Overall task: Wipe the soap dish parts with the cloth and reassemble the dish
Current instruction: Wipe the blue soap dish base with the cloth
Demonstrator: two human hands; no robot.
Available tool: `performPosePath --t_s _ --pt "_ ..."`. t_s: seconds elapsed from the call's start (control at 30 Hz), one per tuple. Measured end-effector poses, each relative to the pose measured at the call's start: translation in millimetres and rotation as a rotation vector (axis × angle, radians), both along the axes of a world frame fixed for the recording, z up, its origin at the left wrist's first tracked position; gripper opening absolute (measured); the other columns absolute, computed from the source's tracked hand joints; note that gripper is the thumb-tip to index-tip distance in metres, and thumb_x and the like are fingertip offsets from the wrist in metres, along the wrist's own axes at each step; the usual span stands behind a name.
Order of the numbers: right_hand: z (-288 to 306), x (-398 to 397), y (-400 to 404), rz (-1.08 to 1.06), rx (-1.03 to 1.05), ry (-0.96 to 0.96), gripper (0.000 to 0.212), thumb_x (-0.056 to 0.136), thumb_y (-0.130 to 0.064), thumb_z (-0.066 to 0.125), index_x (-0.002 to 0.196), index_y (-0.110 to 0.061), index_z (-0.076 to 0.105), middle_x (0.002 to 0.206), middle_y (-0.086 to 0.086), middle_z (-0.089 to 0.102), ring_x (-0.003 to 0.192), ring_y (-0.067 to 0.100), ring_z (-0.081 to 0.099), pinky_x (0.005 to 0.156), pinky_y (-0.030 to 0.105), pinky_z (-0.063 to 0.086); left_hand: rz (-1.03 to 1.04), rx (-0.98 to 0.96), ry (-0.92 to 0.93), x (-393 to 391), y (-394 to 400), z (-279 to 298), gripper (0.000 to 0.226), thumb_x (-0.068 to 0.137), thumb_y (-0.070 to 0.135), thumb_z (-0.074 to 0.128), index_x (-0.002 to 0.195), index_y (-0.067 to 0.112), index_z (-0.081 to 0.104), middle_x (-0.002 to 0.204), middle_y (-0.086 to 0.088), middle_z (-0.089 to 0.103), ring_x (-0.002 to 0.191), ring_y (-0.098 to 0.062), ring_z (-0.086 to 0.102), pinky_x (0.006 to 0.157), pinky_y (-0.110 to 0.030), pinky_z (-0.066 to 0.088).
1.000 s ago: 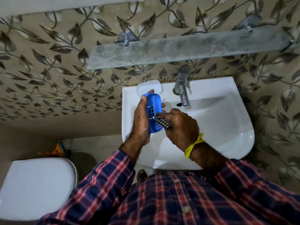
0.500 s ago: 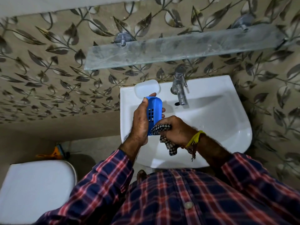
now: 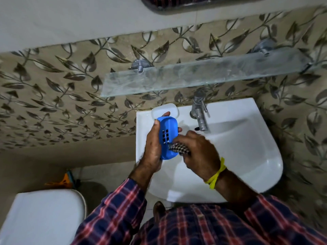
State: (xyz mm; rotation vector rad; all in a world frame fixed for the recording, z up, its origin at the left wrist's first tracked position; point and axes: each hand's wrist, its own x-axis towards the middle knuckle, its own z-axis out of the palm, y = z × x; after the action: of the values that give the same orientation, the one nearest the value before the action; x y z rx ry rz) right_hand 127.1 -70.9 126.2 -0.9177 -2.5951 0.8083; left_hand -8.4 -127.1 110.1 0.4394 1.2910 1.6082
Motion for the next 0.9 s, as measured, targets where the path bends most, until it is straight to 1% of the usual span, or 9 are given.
performPosePath --t_s 0.17,0.3,0.4,0.5,0.6,0.67,0.73,0.8,0.9 --pt "-5.8 -2.7 -11.8 0.092 0.316 -0.28 0.037 0.072 -0.011 0.058 0.102 -0.03 0.067 0.109 0.007 0.066 0.074 0.035 0.063 0.057 0.044 0.053 0.005 -0.025 0.129 5.1 1.2 4.8 0.058 0.092 0.063 0.042 0.138 0.032 0.057 0.118 -0.025 0.069 0.103 -0.032 0.067 0.091 -0.047 0.055" --pt "4.6 -2.1 -3.3 0.093 0.272 -0.372 0.039 0.088 -0.014 0.052 0.123 -0.032 0.06 0.122 0.004 0.058 0.105 0.034 0.059 0.084 0.044 0.05 -0.007 -0.019 0.267 11.6 -2.1 4.1 0.064 0.088 0.066 0.051 0.141 0.03 0.053 0.118 -0.016 0.072 0.108 -0.032 0.07 0.094 -0.048 0.057" --pt "6.7 8.6 20.4 -0.138 0.201 -0.113 0.031 0.084 -0.018 0.06 0.11 -0.033 0.067 0.107 0.0 0.064 0.095 0.031 0.067 0.078 0.04 0.056 0.012 0.038 0.483 3.3 -4.0 7.6 0.055 0.089 0.046 0.069 0.135 0.02 0.056 0.122 -0.005 0.07 0.111 -0.024 0.068 0.096 -0.038 0.055" --pt "11.5 22.7 40.0 -0.358 -0.023 0.283 0.045 0.07 -0.009 0.058 0.106 -0.031 0.072 0.094 0.003 0.066 0.087 0.025 0.067 0.078 0.029 0.052 0.108 0.024 0.665 -2.8 -7.4 9.5 0.02 0.092 0.018 0.071 0.11 0.024 0.071 0.098 0.017 0.073 0.092 -0.002 0.067 0.082 -0.021 0.05" --pt "25.5 22.1 36.5 -0.263 0.098 0.51 0.044 0.072 -0.008 0.058 0.111 -0.02 0.073 0.101 0.009 0.061 0.091 0.021 0.063 0.085 0.026 0.052 0.18 0.025 0.725 2.2 -10.3 7.3 0.015 0.079 0.032 0.077 0.094 0.03 0.076 0.089 0.014 0.076 0.083 -0.007 0.07 0.077 -0.027 0.056" --pt "34.2 11.9 27.0 -0.17 0.156 0.509 0.042 0.074 -0.005 0.062 0.112 -0.017 0.074 0.113 0.011 0.059 0.094 0.024 0.064 0.085 0.033 0.055 0.17 0.007 0.735 7.9 -10.5 3.4 0.017 0.073 0.038 0.074 0.088 0.032 0.075 0.084 0.012 0.076 0.079 -0.011 0.069 0.073 -0.031 0.057" --pt "36.3 -0.5 15.6 -0.066 0.232 0.405 0.037 0.079 -0.011 0.06 0.113 -0.018 0.074 0.121 0.01 0.06 0.094 0.027 0.065 0.08 0.037 0.056 0.175 -0.001 0.751 10.5 -9.6 -1.4 0.012 0.076 0.022 0.072 0.082 0.032 0.072 0.079 0.012 0.074 0.074 -0.006 0.066 0.067 -0.032 0.056" --pt "28.1 -5.9 5.8 0.034 0.309 0.316 0.038 0.083 -0.016 0.055 0.116 -0.018 0.072 0.124 0.012 0.061 0.096 0.033 0.064 0.076 0.042 0.057 0.21 -0.002 0.791 9.9 -7.0 -6.3 0.018 0.079 0.001 0.066 0.076 0.019 0.069 0.075 -0.001 0.073 0.072 -0.008 0.063 0.061 -0.04 0.055" --pt "21.2 0.7 -2.0 0.061 0.344 0.257 0.042 0.084 -0.021 0.052 0.122 -0.021 0.069 0.126 0.012 0.062 0.099 0.035 0.063 0.075 0.044 0.057 0.245 0.03 0.769 12.4 -7.7 -4.1 0.012 0.08 -0.002 0.063 0.081 0.008 0.069 0.076 -0.009 0.071 0.075 -0.014 0.063 0.064 -0.043 0.056"
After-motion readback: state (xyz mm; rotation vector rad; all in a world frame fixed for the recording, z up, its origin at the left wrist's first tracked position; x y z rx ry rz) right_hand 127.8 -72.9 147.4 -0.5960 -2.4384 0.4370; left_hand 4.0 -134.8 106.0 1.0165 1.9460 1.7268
